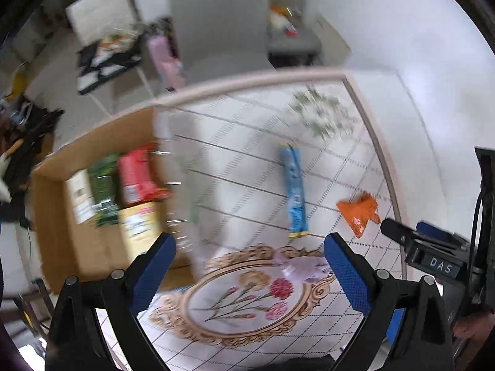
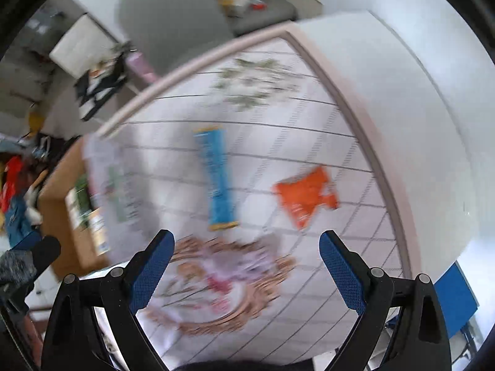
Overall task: Organize snacks
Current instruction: 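Grasp the blue stick pack with the left tool while the right tool grasps the orange pouch, then carry both packs into the box and open both tools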
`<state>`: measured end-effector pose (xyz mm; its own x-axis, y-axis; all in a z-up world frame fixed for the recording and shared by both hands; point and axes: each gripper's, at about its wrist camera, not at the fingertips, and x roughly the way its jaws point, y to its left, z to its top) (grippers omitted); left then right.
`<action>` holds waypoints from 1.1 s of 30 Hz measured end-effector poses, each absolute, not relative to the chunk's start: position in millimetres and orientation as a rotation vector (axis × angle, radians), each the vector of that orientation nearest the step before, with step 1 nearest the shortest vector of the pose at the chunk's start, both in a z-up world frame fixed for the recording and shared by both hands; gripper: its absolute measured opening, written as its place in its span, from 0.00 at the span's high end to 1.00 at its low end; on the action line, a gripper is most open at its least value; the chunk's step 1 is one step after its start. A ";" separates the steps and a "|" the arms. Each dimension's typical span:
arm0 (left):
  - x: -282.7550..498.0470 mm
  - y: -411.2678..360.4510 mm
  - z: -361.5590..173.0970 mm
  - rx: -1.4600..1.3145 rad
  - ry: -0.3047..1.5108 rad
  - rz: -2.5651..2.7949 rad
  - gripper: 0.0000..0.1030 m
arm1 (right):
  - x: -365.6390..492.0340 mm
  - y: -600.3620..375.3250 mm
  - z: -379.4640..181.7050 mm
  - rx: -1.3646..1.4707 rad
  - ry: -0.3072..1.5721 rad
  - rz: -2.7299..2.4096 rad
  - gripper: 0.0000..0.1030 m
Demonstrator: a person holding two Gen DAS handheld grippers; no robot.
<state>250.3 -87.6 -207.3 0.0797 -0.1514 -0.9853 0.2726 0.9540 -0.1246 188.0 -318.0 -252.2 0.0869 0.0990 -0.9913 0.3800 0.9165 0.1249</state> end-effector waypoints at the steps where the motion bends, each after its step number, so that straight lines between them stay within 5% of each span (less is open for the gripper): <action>1: 256.8 -102.6 -224.9 0.110 1.503 -0.331 0.05 | 191.2 -327.2 -265.6 0.387 1.506 -0.215 0.06; 11: 280.8 -165.3 -350.2 0.187 1.746 -0.287 0.05 | 219.8 -342.0 -373.9 0.173 1.686 -0.074 0.08; 14: 283.8 -172.4 -363.9 0.197 1.769 -0.284 0.05 | 222.8 -341.3 -397.0 0.138 1.737 -0.057 0.32; 22: 291.8 -187.2 -405.7 0.162 1.856 -0.250 0.05 | 218.1 -362.2 -398.5 0.257 1.724 -0.088 0.38; 24: 290.3 -192.3 -412.2 0.188 1.850 -0.246 0.18 | 216.7 -365.2 -398.7 0.278 1.725 -0.095 0.39; 25: 289.5 -194.2 -413.7 0.203 1.847 -0.243 0.42 | 216.6 -366.2 -398.1 0.282 1.724 -0.096 0.40; 27: 284.9 -200.1 -412.7 0.270 1.823 -0.229 0.51 | 215.2 -367.6 -397.3 0.280 1.723 -0.101 0.40; 29: 282.1 -201.0 -409.4 0.268 1.807 -0.225 0.78 | 213.5 -367.2 -397.2 0.283 1.726 -0.103 0.40; 33: 275.4 -195.1 -399.8 0.240 1.787 -0.231 0.83 | 210.5 -367.6 -389.7 0.289 1.715 -0.104 0.41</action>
<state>275.4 -195.1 -399.8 -0.2230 0.0387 -0.9740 0.2849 0.9582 -0.0271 210.5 -367.6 -389.7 -0.1386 0.1320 -0.9815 0.2500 0.9636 0.0943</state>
